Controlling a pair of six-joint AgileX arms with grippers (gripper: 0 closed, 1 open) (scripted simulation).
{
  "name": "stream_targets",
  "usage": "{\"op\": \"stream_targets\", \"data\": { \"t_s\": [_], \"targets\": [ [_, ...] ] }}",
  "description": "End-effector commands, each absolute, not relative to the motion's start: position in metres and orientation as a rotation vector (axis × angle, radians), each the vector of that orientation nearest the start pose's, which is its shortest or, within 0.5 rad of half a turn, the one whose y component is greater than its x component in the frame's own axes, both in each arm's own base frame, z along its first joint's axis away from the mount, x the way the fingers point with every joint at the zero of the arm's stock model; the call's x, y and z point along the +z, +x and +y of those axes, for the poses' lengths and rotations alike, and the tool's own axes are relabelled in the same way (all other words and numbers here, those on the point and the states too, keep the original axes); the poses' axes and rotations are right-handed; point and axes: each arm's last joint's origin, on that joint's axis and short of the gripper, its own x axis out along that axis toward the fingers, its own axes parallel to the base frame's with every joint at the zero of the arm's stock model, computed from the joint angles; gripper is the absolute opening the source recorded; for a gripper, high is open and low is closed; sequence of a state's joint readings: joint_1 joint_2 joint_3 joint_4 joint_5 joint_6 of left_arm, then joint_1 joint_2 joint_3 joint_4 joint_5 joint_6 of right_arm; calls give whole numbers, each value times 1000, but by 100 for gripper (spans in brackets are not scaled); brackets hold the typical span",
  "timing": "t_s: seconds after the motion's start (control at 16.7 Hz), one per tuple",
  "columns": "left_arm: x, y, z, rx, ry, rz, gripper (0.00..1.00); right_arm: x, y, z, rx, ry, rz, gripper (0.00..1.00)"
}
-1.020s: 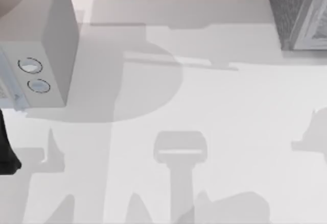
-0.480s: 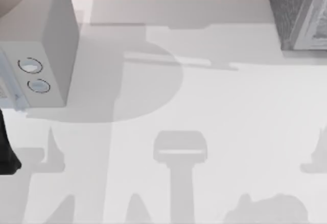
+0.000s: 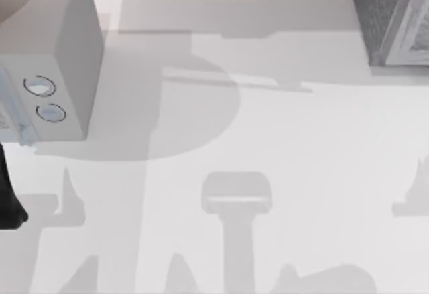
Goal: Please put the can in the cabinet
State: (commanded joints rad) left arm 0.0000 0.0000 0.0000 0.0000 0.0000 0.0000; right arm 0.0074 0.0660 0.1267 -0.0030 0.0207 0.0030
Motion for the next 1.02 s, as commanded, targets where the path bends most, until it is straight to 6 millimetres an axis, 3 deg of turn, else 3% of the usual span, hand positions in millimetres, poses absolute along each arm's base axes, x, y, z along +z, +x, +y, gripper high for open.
{"op": "stream_targets", "data": {
  "t_s": [0.42,1.02],
  "targets": [
    [160,106,-1,0,0,0,100,285,108,3,-5,-4,-62,0],
    [160,106,-1,0,0,0,100,380,151,13,-1,1,16,0]
  ]
}}
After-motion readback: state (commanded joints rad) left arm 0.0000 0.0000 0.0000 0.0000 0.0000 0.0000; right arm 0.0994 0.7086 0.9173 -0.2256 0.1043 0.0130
